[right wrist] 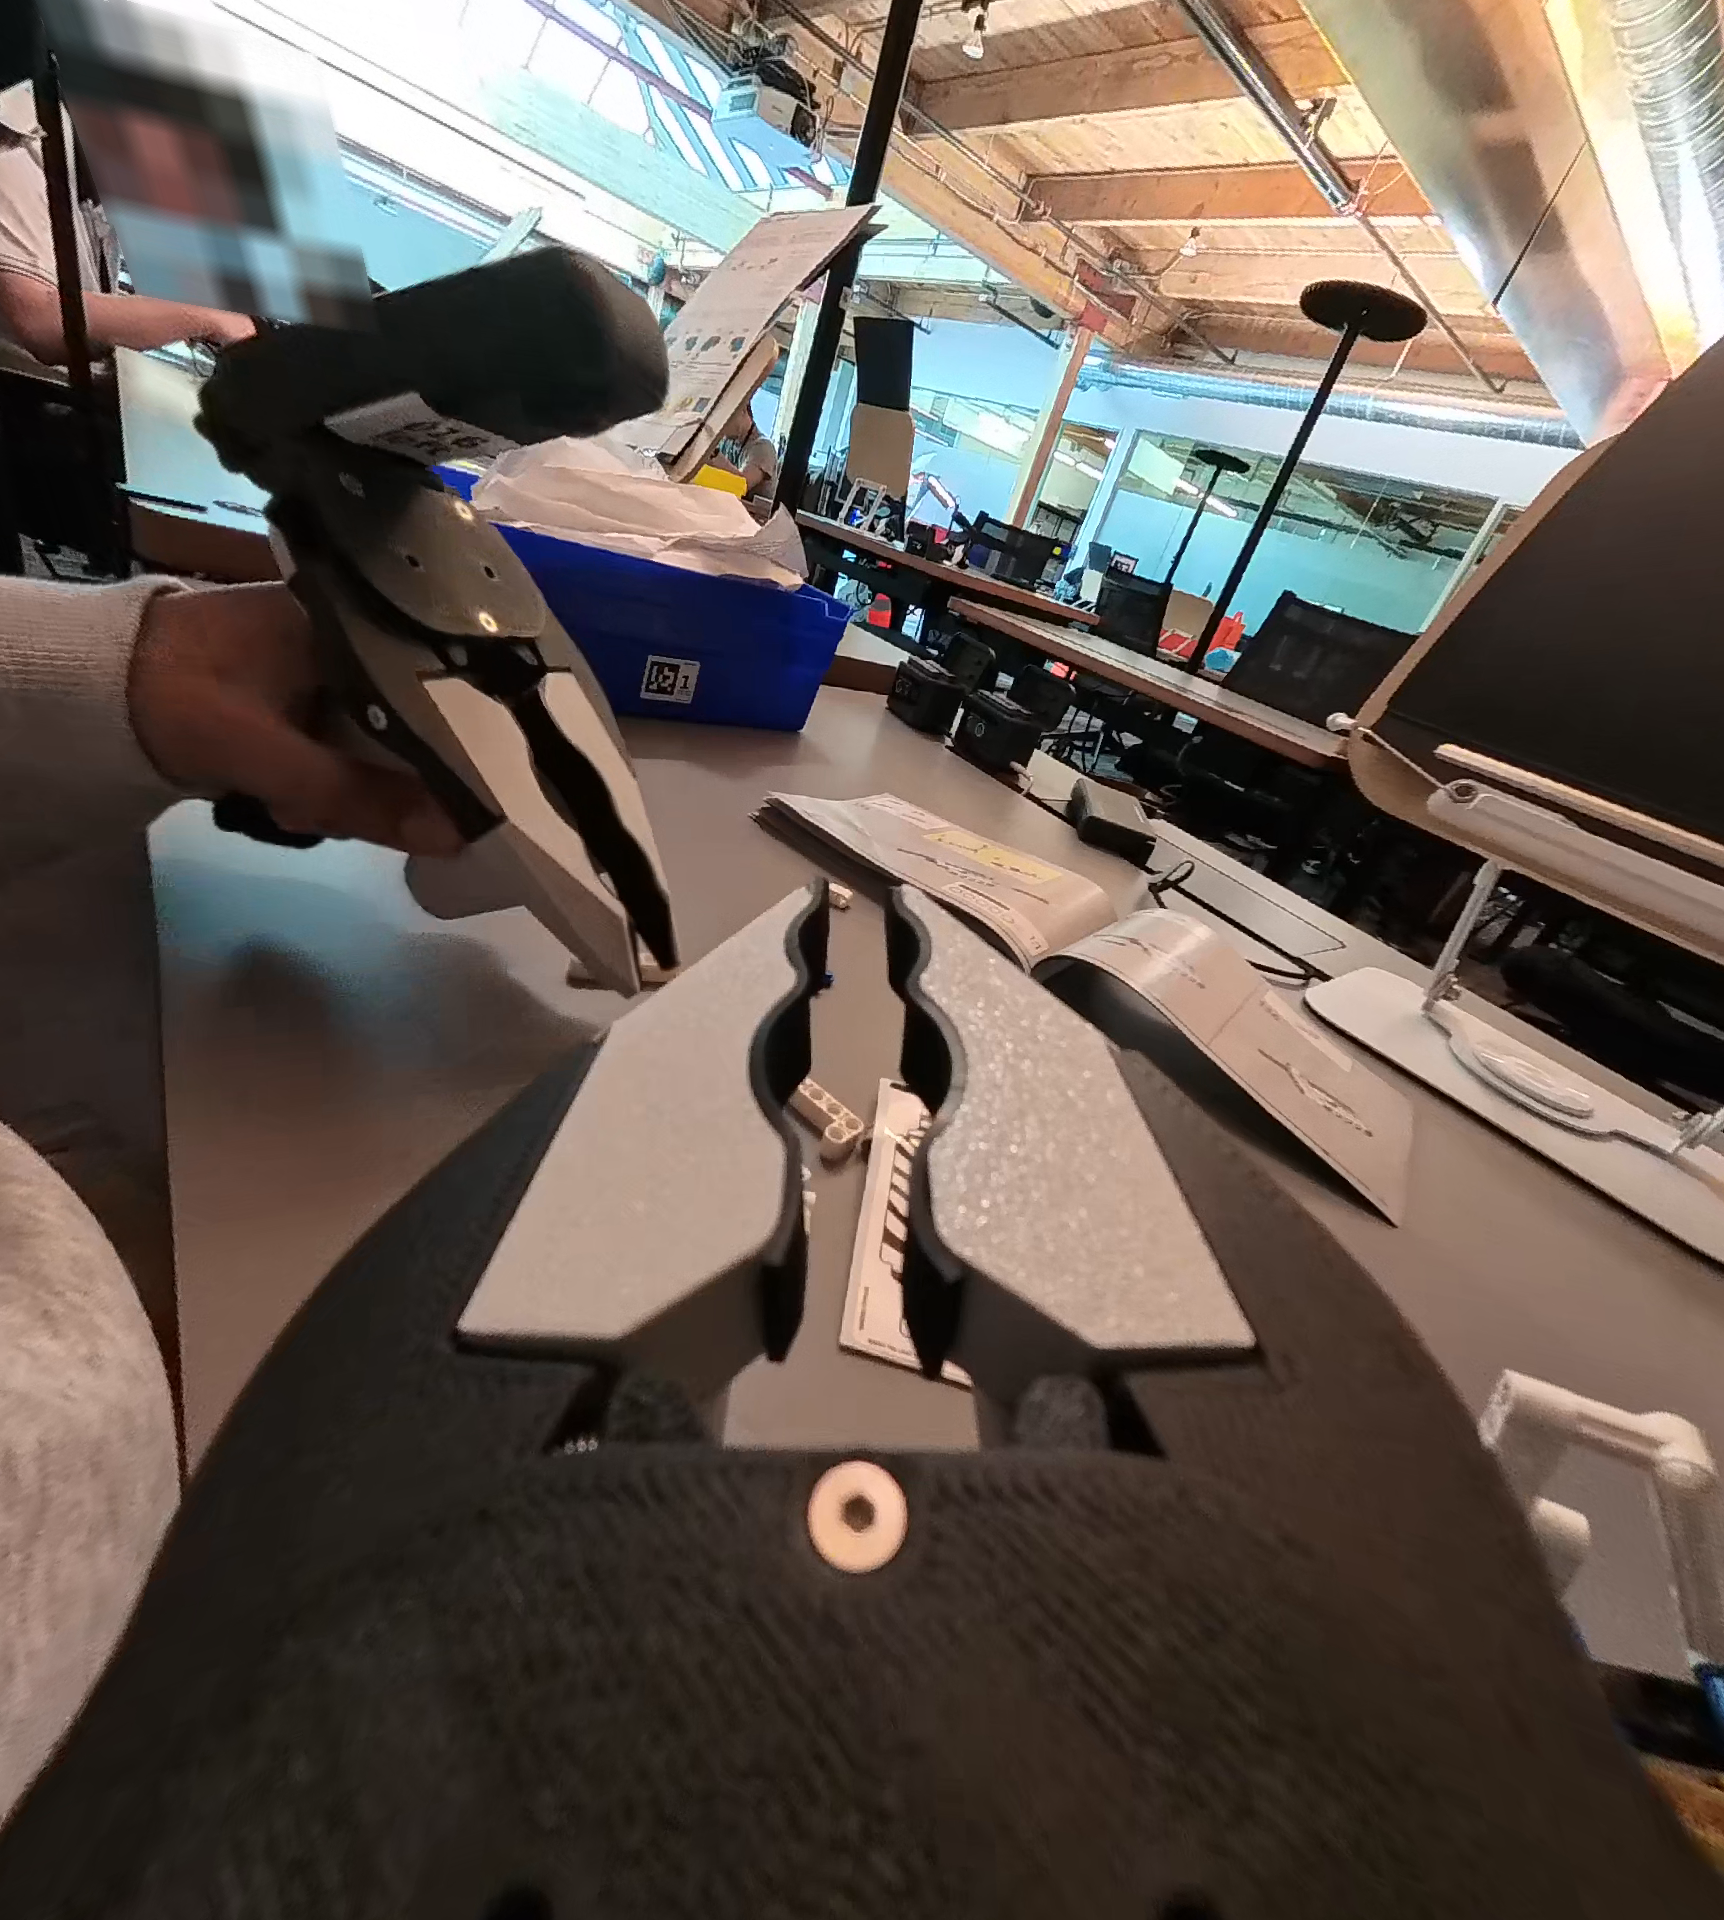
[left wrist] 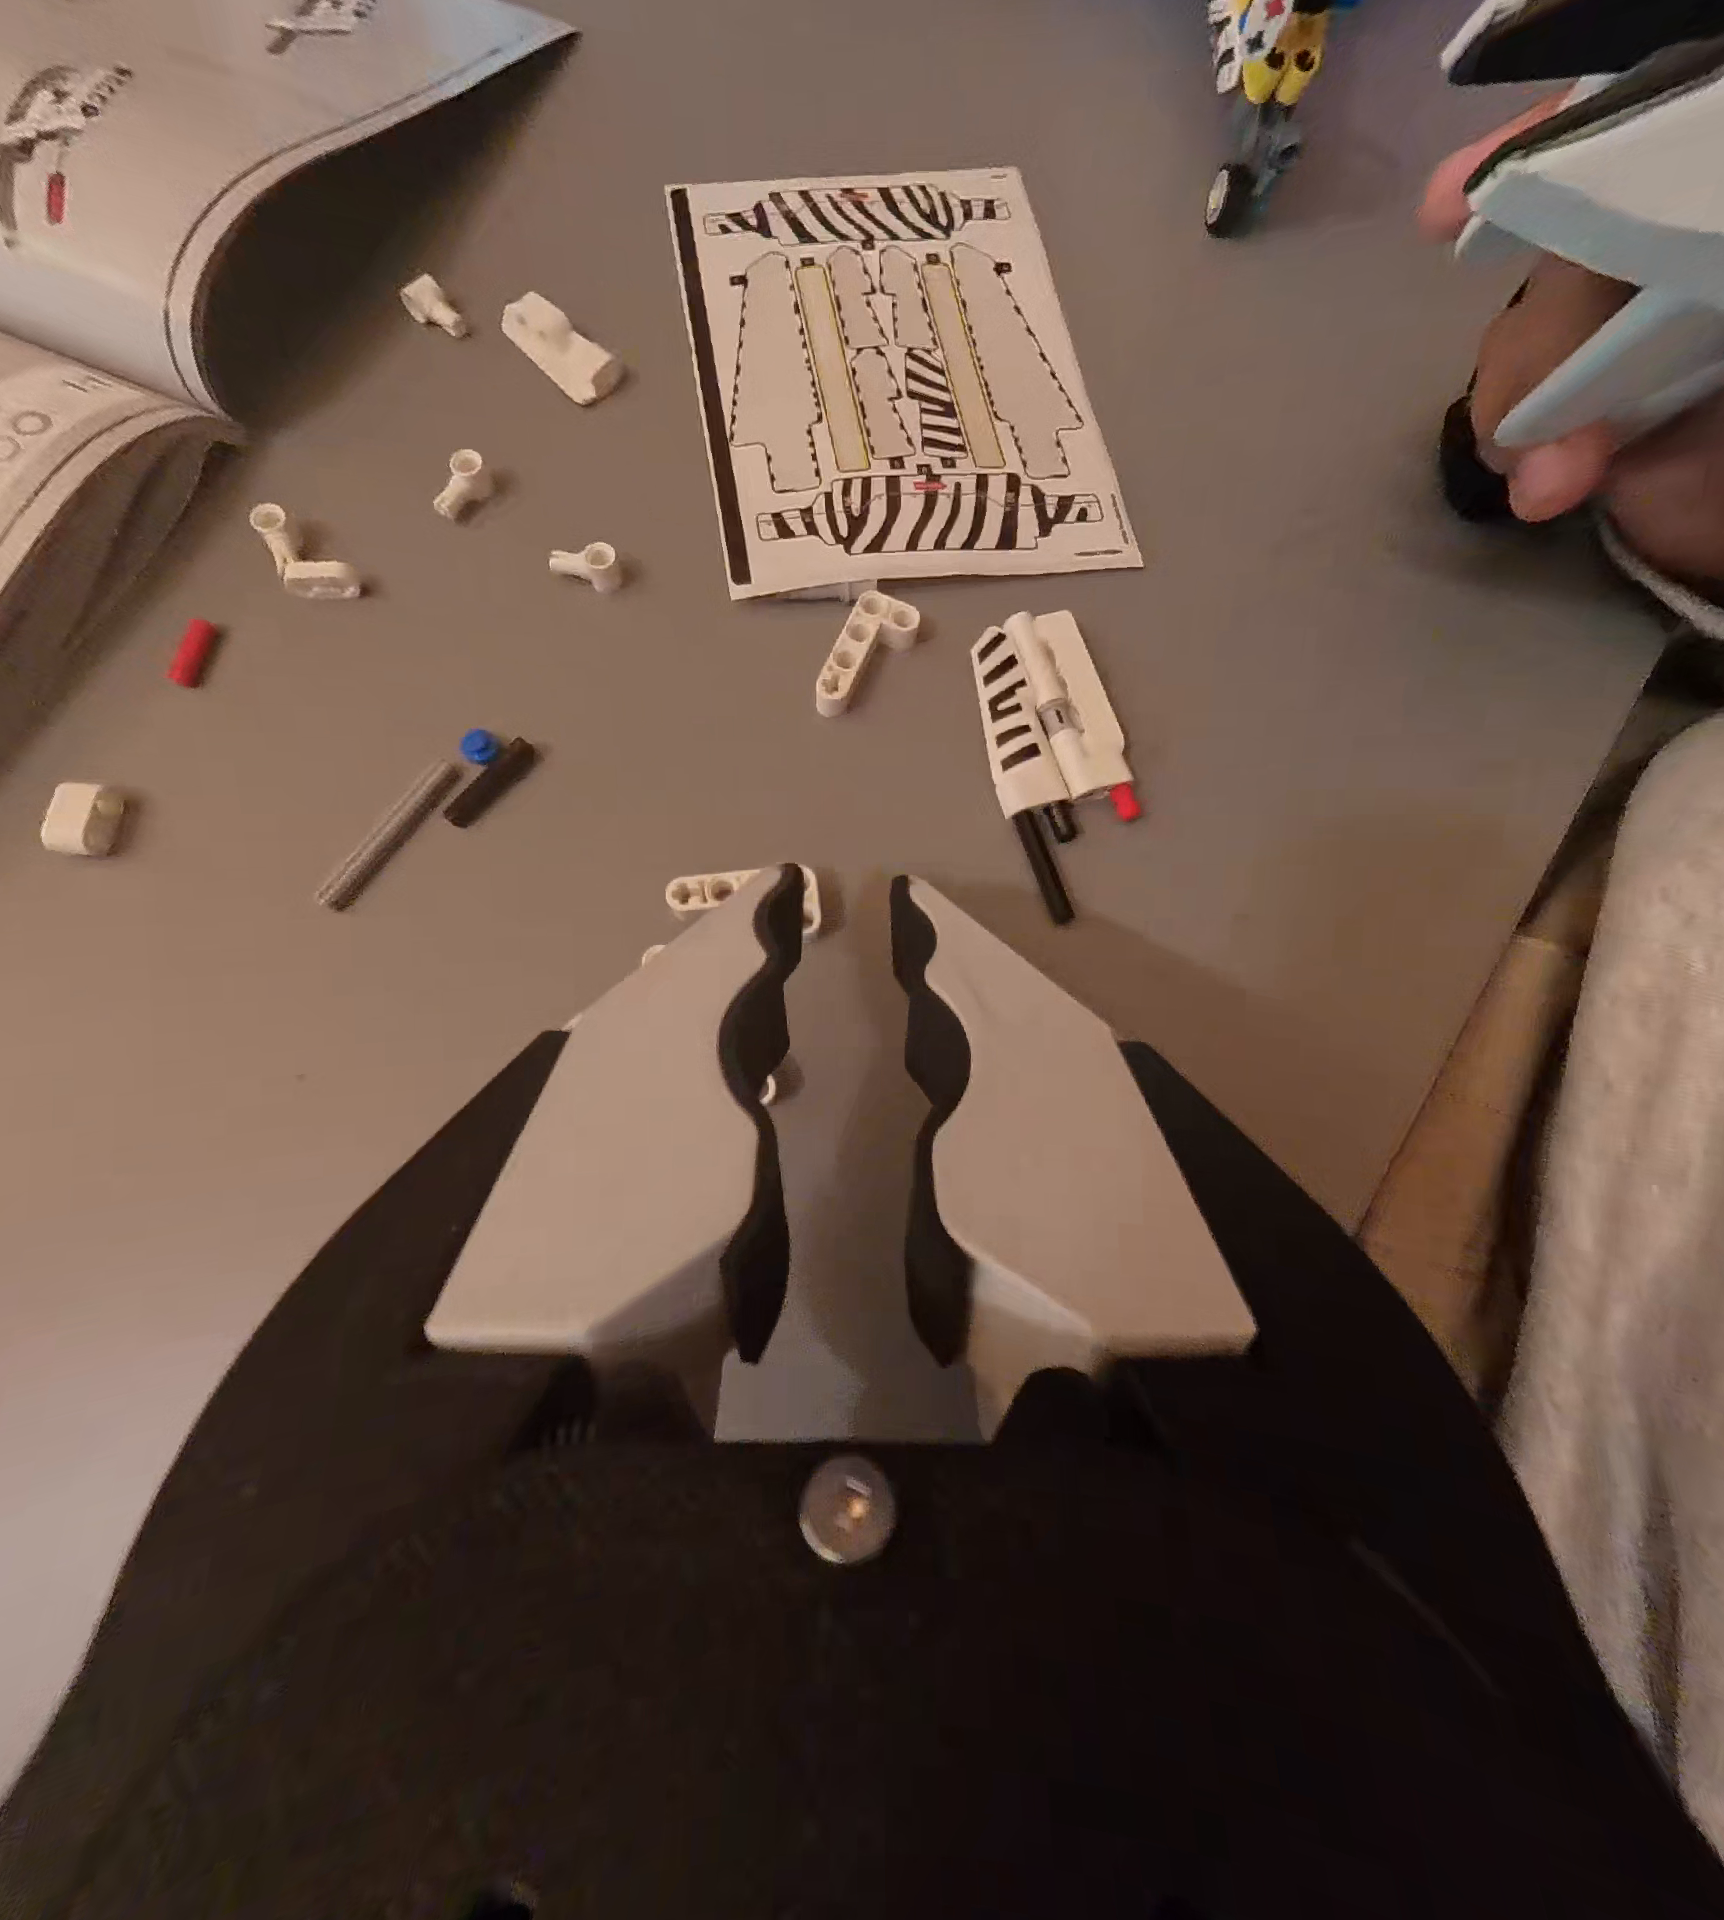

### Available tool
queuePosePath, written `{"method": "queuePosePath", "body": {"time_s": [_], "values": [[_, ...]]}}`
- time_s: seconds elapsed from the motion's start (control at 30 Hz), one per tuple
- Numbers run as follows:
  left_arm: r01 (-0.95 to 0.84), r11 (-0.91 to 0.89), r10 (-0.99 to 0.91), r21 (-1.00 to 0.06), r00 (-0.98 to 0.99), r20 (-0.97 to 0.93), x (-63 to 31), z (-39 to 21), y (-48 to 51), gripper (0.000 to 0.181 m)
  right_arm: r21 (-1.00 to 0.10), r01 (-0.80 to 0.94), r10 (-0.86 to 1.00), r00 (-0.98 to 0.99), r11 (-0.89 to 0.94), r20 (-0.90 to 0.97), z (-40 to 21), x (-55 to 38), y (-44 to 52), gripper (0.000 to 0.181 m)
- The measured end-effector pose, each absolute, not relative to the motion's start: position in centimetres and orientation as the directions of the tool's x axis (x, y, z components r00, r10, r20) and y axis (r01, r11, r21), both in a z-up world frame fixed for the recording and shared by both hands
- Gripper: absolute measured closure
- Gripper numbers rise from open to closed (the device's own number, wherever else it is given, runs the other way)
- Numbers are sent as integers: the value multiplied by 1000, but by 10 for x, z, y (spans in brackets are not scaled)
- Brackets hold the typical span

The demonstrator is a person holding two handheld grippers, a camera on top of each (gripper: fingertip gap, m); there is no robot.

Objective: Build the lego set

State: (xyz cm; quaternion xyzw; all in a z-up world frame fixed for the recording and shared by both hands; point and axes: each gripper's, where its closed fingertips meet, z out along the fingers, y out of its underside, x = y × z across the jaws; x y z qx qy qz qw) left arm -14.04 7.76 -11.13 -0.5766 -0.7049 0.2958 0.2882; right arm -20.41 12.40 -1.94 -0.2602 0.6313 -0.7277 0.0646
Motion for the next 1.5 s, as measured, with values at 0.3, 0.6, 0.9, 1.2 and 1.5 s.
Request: {"method": "queuePosePath", "body": {"time_s": [0.3,0.6,0.9,1.2,1.5], "values": [[714,118,986,-690,-167,-4,-144,-125,78,171,-951,-243,-422,-855,-191,303,-20,-203,123,172],[720,40,985,-692,-145,-94,-146,-117,79,179,-943,-127,-366,-899,-307,240,8,-222,138,181],[718,153,982,-679,-190,20,-139,-126,76,164,-943,-71,-395,-896,-324,203,14,-224,141,175],[702,161,973,-694,-229,-6,-142,-130,68,174,-913,-91,-363,-898,-399,248,23,-225,150,176],[462,-428,838,-777,-120,-533,-154,-48,96,174,-950,-55,-532,-817,-308,220,6,-195,146,172]]}}
